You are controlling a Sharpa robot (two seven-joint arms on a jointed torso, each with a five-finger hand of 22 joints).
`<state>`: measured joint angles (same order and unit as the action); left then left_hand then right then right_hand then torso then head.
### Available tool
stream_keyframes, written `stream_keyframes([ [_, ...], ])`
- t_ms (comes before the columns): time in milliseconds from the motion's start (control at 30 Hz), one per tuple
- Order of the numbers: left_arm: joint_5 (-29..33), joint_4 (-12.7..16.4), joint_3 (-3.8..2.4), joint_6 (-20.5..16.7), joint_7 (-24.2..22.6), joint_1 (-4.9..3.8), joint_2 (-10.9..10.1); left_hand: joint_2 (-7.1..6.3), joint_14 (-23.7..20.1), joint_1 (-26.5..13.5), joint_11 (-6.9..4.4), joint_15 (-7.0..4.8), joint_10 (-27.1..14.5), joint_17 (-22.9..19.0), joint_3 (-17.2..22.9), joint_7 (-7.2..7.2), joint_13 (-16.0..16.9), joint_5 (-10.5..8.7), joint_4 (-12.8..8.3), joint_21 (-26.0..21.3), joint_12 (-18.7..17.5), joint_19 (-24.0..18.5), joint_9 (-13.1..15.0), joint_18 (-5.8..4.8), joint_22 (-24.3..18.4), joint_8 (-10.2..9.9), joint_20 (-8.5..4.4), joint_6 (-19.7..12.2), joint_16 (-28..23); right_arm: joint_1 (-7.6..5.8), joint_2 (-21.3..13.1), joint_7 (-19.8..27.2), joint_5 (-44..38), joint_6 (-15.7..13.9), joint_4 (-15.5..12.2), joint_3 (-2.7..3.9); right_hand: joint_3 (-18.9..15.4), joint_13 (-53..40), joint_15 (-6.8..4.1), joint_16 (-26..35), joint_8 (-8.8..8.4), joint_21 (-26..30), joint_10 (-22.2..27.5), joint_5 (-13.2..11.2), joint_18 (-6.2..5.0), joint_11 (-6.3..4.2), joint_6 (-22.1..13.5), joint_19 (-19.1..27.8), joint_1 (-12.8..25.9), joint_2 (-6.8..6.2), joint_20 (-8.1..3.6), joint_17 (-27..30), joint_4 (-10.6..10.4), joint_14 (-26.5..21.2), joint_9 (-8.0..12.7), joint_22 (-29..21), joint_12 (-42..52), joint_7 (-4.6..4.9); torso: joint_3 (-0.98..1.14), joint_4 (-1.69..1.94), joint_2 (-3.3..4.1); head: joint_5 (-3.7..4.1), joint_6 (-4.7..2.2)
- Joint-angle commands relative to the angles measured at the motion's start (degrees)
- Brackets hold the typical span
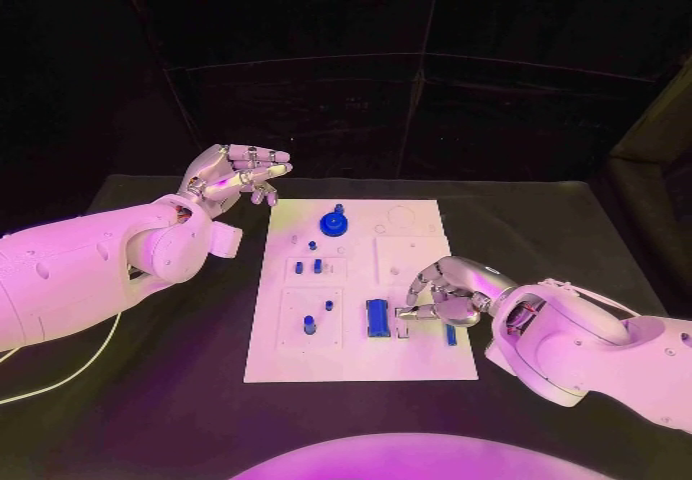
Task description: Assemble the parts on the task board
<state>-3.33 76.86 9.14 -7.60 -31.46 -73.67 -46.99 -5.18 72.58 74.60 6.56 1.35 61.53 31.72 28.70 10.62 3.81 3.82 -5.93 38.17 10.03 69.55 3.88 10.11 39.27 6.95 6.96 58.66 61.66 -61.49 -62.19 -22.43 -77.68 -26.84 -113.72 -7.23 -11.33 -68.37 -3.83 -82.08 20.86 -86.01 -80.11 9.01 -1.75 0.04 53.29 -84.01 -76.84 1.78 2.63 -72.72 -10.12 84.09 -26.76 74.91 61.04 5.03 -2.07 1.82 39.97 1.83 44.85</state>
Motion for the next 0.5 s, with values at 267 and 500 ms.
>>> stream_keyframes([
  [267,0.22,0.39,-0.05,0.16,-0.49,-0.08,0.06,0.63,-0.17,-0.15,0.1,-0.02,-0.25,-0.09,-0.31,0.15,0.0,0.05,-0.19,-0.24,0.35,-0.25,-0.01,0.42,-0.12,0.22,-0.06,0.1,-0.16,-0.58,-7.79,0.56,-0.89,1.53,-0.68,-0.01,-1.74,0.76,0.42,0.46,-2.32,0.5,0.07,2.85,0.06,0.23,3.48,-1.52,0.09,0.73,0.57,0.37,0.02,2.77,1.96,9.84,-1.5,-0.24,-0.18,-0.7,-0.17,2.11,-0.31],
  [500,0.22,0.37,-0.03,0.22,-0.56,-0.07,0.02,0.64,-0.17,-0.28,0.12,-0.01,-0.26,-0.13,-0.4,0.17,0.0,0.03,-0.14,-0.26,0.38,-0.24,-0.01,0.4,-0.14,0.23,-0.05,0.11,-0.15,-0.52,-8.98,-4.94,-6.7,5.54,-0.28,-0.07,-4.01,0.91,-0.01,0.56,-2.2,0.53,-0.07,2.68,0.07,-0.22,4.72,-1.54,2.74,0.21,0.14,0.38,-2.01,2.78,1.4,9.85,-1.92,-0.78,-0.1,-0.99,-0.25,2.34,-0.34],
])
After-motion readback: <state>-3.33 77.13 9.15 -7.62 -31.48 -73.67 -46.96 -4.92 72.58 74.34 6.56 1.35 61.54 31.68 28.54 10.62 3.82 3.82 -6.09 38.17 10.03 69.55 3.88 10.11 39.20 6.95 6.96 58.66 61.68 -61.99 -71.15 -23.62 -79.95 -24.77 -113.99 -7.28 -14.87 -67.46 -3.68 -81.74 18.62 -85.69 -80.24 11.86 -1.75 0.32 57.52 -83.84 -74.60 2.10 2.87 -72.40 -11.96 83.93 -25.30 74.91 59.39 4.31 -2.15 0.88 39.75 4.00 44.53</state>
